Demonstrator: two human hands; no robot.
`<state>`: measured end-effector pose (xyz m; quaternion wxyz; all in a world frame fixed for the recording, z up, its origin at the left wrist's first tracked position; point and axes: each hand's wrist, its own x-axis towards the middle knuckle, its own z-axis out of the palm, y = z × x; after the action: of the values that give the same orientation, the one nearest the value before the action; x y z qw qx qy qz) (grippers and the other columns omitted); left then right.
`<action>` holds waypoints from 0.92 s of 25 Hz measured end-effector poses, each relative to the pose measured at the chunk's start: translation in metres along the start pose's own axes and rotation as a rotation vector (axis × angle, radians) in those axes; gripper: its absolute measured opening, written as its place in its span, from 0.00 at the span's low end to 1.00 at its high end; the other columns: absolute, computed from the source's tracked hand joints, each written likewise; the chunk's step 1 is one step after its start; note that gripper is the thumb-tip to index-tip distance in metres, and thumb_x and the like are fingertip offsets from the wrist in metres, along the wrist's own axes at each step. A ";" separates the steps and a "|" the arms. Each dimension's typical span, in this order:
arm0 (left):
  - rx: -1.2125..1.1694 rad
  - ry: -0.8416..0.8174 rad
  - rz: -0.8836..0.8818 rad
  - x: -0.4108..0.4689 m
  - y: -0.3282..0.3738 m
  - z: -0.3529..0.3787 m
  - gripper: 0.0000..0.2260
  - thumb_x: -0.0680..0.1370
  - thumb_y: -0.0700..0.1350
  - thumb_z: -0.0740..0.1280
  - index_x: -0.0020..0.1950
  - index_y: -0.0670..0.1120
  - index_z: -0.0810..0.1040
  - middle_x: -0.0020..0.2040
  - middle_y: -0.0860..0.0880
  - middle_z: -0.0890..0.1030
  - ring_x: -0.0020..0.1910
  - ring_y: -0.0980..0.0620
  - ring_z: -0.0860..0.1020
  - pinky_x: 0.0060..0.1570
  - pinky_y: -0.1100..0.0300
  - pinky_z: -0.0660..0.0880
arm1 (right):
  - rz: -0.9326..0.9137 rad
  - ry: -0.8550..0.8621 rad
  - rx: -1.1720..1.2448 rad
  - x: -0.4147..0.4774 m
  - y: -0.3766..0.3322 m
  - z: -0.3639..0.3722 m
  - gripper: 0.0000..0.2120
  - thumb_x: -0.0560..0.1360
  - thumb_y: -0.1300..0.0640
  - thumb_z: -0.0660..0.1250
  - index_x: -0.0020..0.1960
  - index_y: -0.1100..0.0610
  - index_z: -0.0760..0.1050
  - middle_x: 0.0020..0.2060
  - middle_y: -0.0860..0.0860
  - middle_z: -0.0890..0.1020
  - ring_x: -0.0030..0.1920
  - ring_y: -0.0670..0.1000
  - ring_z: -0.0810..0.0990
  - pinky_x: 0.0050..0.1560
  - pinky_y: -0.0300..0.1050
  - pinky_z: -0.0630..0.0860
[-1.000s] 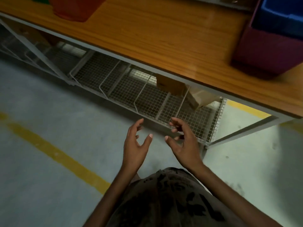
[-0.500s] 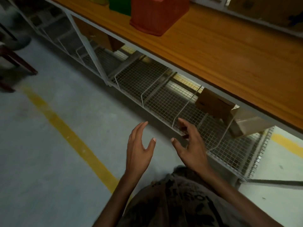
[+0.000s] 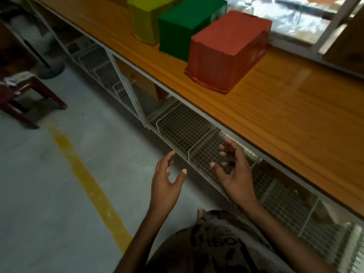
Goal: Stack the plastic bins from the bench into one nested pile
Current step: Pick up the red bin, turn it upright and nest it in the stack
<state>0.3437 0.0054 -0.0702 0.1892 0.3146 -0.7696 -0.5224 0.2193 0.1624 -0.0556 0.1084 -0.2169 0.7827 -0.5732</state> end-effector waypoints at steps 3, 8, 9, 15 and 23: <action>-0.036 0.011 0.025 0.067 0.020 -0.003 0.25 0.80 0.46 0.72 0.75 0.58 0.70 0.69 0.63 0.74 0.69 0.63 0.73 0.63 0.59 0.74 | -0.038 0.019 0.015 0.064 -0.014 0.010 0.34 0.75 0.58 0.75 0.76 0.48 0.66 0.65 0.41 0.76 0.64 0.43 0.77 0.57 0.51 0.81; -0.083 -0.054 0.066 0.171 0.042 -0.006 0.25 0.80 0.46 0.72 0.75 0.57 0.70 0.72 0.61 0.74 0.69 0.66 0.72 0.65 0.59 0.73 | -0.060 0.114 -0.025 0.144 -0.028 0.034 0.33 0.76 0.58 0.75 0.76 0.49 0.66 0.65 0.44 0.76 0.63 0.43 0.77 0.56 0.43 0.79; -0.088 -0.080 0.073 0.195 0.042 -0.007 0.25 0.80 0.46 0.72 0.75 0.58 0.71 0.71 0.60 0.74 0.69 0.65 0.72 0.64 0.59 0.73 | -0.052 0.155 -0.041 0.160 -0.026 0.041 0.32 0.76 0.58 0.75 0.76 0.49 0.66 0.65 0.44 0.76 0.63 0.43 0.77 0.55 0.41 0.79; -0.059 -0.354 0.162 0.334 0.032 -0.007 0.25 0.77 0.43 0.74 0.66 0.66 0.72 0.67 0.63 0.75 0.65 0.62 0.75 0.59 0.62 0.75 | 0.035 0.370 -0.285 0.231 -0.014 0.082 0.23 0.77 0.53 0.72 0.71 0.45 0.73 0.62 0.41 0.77 0.62 0.41 0.76 0.55 0.40 0.80; -0.007 -0.587 0.173 0.458 0.025 0.004 0.21 0.79 0.41 0.71 0.70 0.53 0.73 0.68 0.54 0.77 0.66 0.52 0.77 0.51 0.70 0.73 | 0.173 0.641 -0.472 0.289 -0.019 0.124 0.18 0.78 0.59 0.68 0.67 0.49 0.79 0.62 0.48 0.81 0.63 0.51 0.78 0.58 0.53 0.81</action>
<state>-0.0004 -0.2979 -0.0662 0.0035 0.0829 -0.8134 -0.5758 0.0204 -0.0814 -0.0539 -0.1459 0.0203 0.9022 -0.4053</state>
